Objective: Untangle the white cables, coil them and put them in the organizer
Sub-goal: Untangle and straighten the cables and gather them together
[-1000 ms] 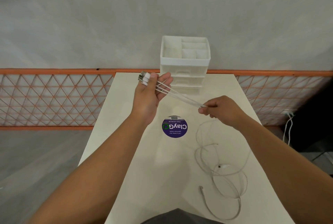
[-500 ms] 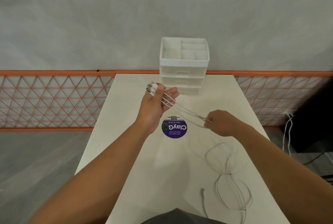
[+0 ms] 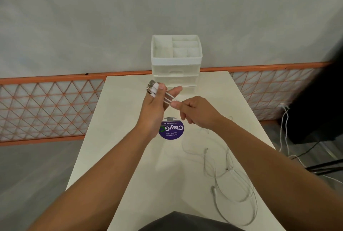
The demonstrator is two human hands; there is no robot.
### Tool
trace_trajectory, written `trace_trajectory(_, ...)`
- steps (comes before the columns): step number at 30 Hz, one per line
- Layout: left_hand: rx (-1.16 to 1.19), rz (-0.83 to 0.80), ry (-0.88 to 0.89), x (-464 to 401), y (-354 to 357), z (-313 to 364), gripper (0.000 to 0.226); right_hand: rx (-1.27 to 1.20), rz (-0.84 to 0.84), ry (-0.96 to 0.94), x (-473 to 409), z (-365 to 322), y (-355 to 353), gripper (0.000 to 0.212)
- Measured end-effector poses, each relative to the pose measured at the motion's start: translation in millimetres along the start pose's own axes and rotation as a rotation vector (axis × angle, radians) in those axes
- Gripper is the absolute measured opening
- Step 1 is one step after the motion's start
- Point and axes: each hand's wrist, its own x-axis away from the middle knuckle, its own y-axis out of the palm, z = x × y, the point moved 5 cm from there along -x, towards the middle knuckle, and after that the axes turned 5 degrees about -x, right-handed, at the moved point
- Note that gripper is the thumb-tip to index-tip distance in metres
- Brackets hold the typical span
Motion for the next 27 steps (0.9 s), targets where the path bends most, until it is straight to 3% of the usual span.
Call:
trace_trajectory(2, 0.104, 0.034, -0.009, -1.4, 0.9, -2.3, 0.021, 0.077, -0.001, 0.026, 3.4, 5.4, -2.8, 0.057)
trace_trajectory(8, 0.196, 0.069, -0.019, -7.4, 7.2, -2.2, 0.019, -0.022, -0.010, -0.045, 14.9, 9.8, -12.1, 0.020)
trace_trajectory(12, 0.237, 0.064, -0.034, -7.0, 13.1, -5.5, 0.018, 0.343, 0.185, 0.150, 16.3, 21.2, -32.8, 0.065)
trace_trajectory(14, 0.237, 0.060, -0.031, -6.7, 15.4, -5.7, 0.018, 0.518, 0.278, 0.217, 18.1, 25.2, -39.4, 0.072)
trace_trajectory(16, 0.249, 0.076, -0.036, -7.6, 14.6, -5.4, 0.018, 0.467, 0.250, 0.161, 18.6, 24.9, -36.6, 0.064)
trace_trajectory(19, 0.315, 0.134, -0.058, -9.2, 6.9, -4.7, 0.017, 0.254, 0.081, -0.013, 22.1, 20.8, -32.9, 0.031)
trace_trajectory(20, 0.335, 0.150, -0.063, -9.8, 4.2, -4.2, 0.017, 0.238, 0.063, -0.045, 23.2, 20.5, -34.8, 0.029)
trace_trajectory(22, 0.359, 0.179, -0.064, -10.4, -0.3, -3.3, 0.017, 0.260, 0.092, 0.001, 22.6, 27.8, -41.5, 0.036)
trace_trajectory(25, 0.358, 0.197, -0.060, -8.8, -4.4, -4.7, 0.018, 0.471, 0.222, 0.160, 19.0, 38.1, -47.8, 0.068)
trace_trajectory(27, 0.356, 0.199, -0.051, -7.3, -9.1, -5.1, 0.019, 0.454, 0.259, 0.170, 17.3, 37.4, -48.0, 0.072)
